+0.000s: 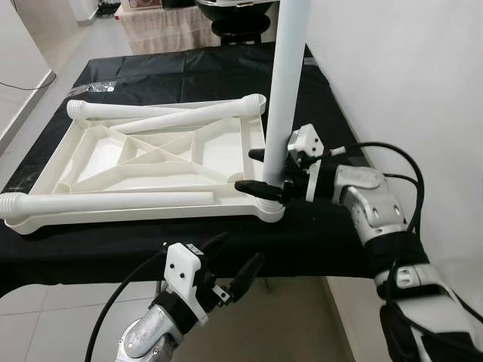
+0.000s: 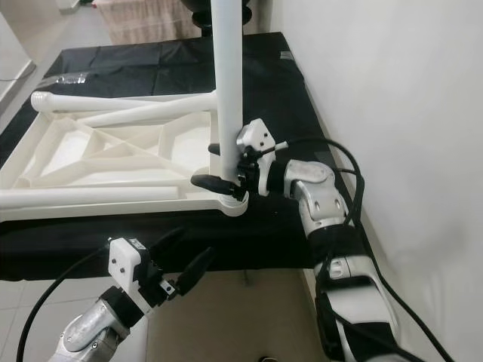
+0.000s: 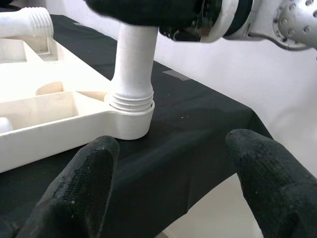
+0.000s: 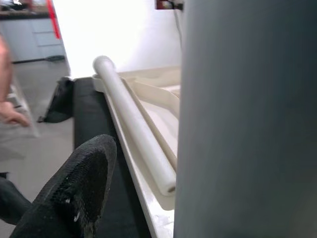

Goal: Building children table

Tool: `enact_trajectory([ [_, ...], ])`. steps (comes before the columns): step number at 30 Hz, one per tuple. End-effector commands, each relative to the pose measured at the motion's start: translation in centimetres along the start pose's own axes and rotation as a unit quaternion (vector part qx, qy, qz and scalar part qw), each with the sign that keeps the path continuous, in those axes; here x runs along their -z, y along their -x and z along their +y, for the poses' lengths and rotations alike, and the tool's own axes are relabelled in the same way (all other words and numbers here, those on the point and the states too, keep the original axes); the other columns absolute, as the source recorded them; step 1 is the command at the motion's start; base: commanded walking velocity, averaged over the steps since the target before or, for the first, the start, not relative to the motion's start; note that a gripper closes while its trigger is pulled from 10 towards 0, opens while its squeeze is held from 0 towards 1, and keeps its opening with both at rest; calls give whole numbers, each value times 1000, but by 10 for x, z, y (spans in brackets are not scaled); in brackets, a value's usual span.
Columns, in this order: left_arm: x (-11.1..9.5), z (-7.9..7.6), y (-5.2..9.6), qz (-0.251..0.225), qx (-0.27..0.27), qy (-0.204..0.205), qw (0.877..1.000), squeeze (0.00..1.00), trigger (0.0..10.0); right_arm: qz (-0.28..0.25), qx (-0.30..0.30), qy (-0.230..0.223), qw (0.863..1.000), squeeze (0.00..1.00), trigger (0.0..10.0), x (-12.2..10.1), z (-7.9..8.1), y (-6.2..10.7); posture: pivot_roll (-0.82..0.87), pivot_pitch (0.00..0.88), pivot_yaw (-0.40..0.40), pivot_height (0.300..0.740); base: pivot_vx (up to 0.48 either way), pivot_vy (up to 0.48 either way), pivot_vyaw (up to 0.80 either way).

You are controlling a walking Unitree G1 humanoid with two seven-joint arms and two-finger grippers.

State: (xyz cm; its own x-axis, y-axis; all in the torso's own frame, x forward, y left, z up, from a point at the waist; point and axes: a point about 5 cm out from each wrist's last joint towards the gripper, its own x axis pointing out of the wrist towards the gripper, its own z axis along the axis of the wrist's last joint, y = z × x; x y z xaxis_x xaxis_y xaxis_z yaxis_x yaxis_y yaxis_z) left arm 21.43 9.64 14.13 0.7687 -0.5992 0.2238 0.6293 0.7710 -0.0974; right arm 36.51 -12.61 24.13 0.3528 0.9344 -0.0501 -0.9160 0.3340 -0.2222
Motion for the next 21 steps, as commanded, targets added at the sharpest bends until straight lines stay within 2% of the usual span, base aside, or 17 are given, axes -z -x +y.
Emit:
enact_trajectory([
  [1,3,-2,3,6,1,-2,1000,0,10000,-7,-42,-15,999,0,8980,3,4,-5,68,179,40,740,0,0,0],
  [2,3,-3,4,6,1,-2,1000,0,10000,-9,-49,-16,999,0,8980,3,4,-4,68,179,40,740,0,0,0],
  [3,3,-3,4,6,1,-2,1000,0,10000,-10,-53,-23,998,0,0,4,3,-3,70,180,40,740,0,0,0],
  [16,4,-3,3,7,2,1,1000,0,10000,-15,-48,-30,998,0,0,11,-4,12,57,178,52,740,0,0,0],
  [18,3,-3,3,7,3,2,1000,0,10000,-6,-9,-19,1000,0,0,17,-5,19,53,178,51,740,0,0,0],
  [19,3,-3,3,7,3,2,1000,0,10000,-6,-9,-19,1000,0,0,17,-5,19,53,178,51,740,0,0,0],
  [21,3,-2,3,6,3,1,1000,0,10000,5,63,-12,998,0,0,25,-5,28,49,184,47,740,0,0,0],
])
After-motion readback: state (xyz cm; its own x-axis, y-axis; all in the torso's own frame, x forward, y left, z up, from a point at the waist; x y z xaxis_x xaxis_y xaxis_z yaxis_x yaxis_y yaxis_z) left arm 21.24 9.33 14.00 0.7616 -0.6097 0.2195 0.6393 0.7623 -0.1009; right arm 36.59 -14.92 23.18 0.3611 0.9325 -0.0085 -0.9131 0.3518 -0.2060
